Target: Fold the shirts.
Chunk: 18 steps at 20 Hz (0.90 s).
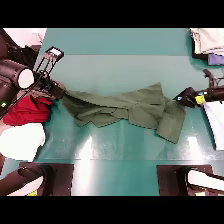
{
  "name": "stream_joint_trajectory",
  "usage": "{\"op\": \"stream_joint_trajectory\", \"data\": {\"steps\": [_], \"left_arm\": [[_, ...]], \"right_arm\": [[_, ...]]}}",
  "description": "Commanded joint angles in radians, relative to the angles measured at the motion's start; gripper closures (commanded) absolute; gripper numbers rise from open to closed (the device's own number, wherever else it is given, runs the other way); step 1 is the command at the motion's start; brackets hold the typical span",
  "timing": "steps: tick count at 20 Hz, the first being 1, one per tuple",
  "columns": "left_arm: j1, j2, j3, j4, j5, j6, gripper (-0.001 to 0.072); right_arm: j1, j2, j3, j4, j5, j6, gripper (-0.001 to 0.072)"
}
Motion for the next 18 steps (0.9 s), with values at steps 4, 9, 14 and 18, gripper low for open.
{"op": "stream_joint_trajectory", "data": {"steps": [4,9,14,18], "left_arm": [[0.001,-0.001,0.0,-0.003,0.0,-0.002,0.0685],[0.001,-0.001,0.0,-0.003,-0.003,-0.002,0.0684],[0.001,-0.001,0.0,-0.004,-0.01,-0.002,0.0685],[0.002,0.009,0.013,0.007,-0.06,-0.001,0.0685]], "right_arm": [[0.124,-0.138,0.059,-0.04,-0.008,0.013,0.0287],[0.169,-0.141,0.059,-0.056,-0.041,0.018,0.0378],[0.213,-0.141,0.059,-0.048,-0.034,0.016,0.064],[0.224,-0.056,0.06,-0.049,-0.076,0.016,0.0695]]}}
